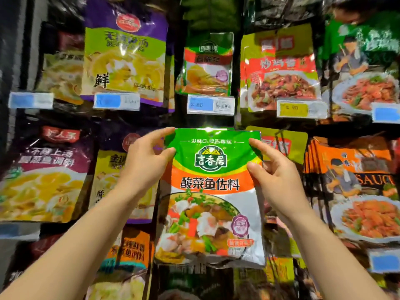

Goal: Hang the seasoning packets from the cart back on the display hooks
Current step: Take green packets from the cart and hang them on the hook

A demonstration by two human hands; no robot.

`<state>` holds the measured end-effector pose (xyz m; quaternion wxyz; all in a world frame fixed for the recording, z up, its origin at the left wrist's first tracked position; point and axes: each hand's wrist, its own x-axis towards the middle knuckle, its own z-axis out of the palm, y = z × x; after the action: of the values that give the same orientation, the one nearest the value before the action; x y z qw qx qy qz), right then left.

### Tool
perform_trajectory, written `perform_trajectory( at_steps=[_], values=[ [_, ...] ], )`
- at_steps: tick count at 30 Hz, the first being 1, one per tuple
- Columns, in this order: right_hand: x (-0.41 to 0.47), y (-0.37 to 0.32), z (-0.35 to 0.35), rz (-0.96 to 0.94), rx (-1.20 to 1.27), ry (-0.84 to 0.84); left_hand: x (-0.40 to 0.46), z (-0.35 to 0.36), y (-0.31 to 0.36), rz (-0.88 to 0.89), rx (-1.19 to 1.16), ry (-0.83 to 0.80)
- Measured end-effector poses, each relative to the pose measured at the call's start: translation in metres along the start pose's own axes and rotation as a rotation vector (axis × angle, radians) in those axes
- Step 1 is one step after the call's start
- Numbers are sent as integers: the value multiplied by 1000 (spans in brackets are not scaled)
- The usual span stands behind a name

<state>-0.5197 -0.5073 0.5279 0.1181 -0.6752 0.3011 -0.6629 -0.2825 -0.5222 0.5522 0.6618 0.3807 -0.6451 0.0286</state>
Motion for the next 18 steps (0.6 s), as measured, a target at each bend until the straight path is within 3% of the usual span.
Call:
perform_trajectory(
  at_steps=[9, 18],
  values=[
    [43, 6, 17, 37, -9, 41, 37, 11, -6, 23, 82, 18],
    [75, 3, 28, 34, 4, 46, 62, 15, -15, 11, 6, 102]
  ],
)
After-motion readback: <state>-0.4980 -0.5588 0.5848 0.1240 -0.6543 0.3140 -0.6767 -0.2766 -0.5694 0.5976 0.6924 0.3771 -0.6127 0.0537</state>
